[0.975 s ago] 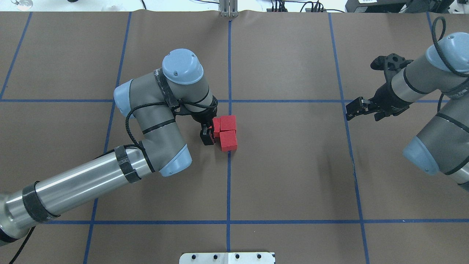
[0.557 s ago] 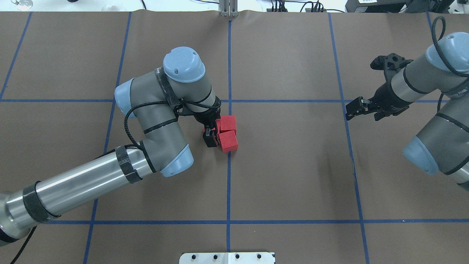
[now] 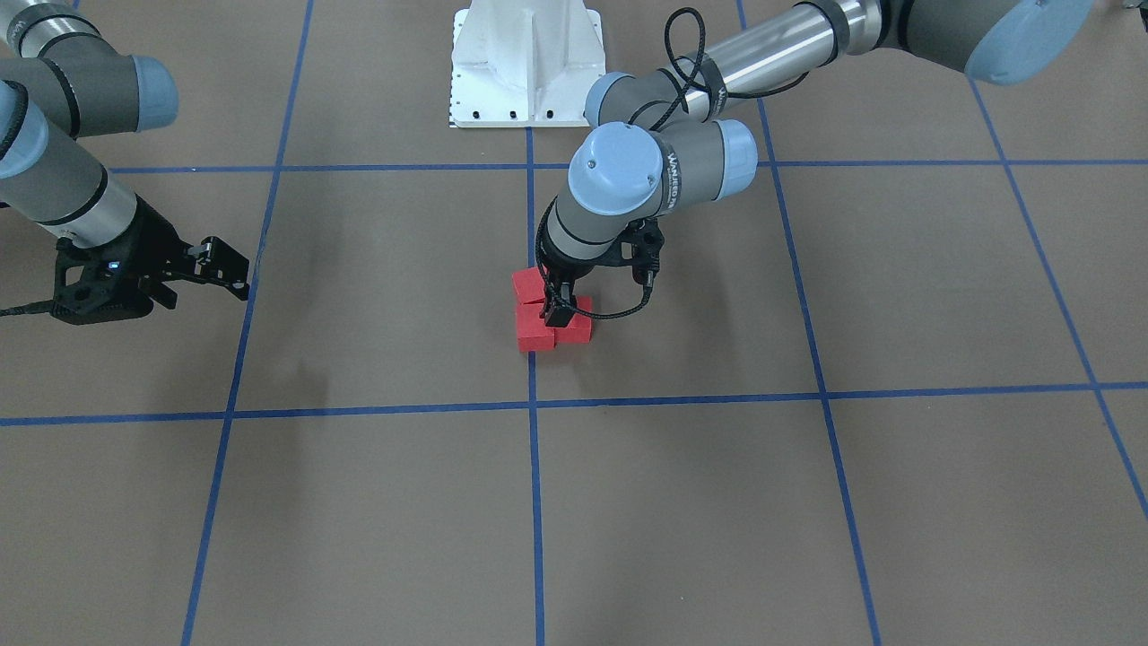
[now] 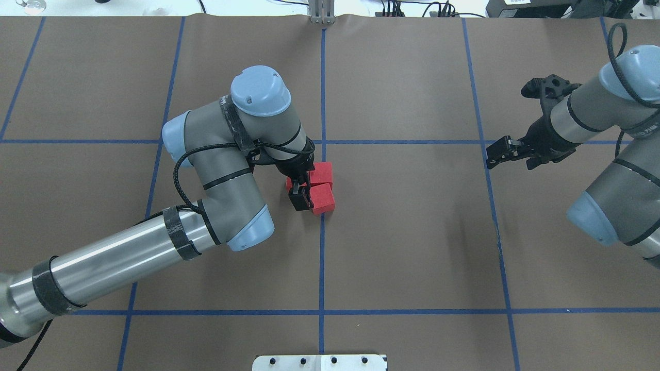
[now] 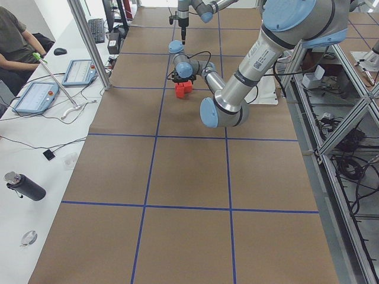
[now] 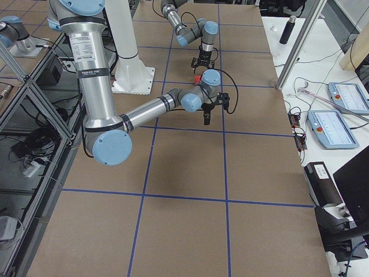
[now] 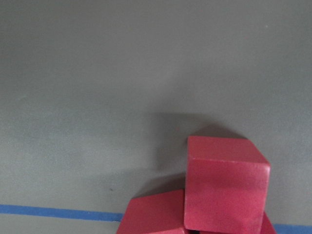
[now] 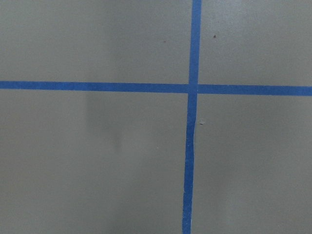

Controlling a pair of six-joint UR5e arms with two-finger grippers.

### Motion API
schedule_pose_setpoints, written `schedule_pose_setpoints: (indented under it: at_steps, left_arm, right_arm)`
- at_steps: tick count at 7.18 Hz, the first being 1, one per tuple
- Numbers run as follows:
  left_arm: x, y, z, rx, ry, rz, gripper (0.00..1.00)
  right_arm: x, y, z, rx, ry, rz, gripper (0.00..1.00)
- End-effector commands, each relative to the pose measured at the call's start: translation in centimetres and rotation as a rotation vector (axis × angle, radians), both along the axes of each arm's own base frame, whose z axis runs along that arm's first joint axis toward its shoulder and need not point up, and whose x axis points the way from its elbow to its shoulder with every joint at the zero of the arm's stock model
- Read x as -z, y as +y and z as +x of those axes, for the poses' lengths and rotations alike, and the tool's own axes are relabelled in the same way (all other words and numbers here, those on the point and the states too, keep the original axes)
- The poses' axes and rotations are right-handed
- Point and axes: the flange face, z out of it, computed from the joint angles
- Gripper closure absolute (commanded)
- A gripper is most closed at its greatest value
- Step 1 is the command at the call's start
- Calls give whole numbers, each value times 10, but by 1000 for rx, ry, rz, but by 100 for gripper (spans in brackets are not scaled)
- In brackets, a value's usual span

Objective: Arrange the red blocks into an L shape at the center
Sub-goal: 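Open the left gripper and lift it away from the cubes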

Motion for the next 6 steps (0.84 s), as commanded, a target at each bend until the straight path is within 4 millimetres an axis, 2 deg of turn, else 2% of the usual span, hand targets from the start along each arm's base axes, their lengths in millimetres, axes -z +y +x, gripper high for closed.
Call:
schedule_pose_setpoints:
  at_steps: [1, 2, 3, 4, 5, 6]
  left_arm:
    - [17, -5, -13, -3, 30, 45, 0]
    - [32, -14, -42, -36, 74, 129, 0]
    - [35, -31, -84, -50, 116, 188, 0]
    - [22, -35, -134, -56, 147, 264, 0]
    - [-20, -15, -175, -110, 149, 371, 0]
    - [-75, 4, -224, -186, 126, 523, 0]
  right_arm:
    - [1, 0, 0, 0, -1, 1, 0]
    - [1, 0, 0, 0, -1, 1, 0]
    - [1, 0, 0, 1, -1, 2, 0]
    - [1, -1, 0, -1, -1, 2, 0]
    - [1, -3, 4, -7, -2, 4, 0]
    - [1, -9, 20, -27, -4, 9, 0]
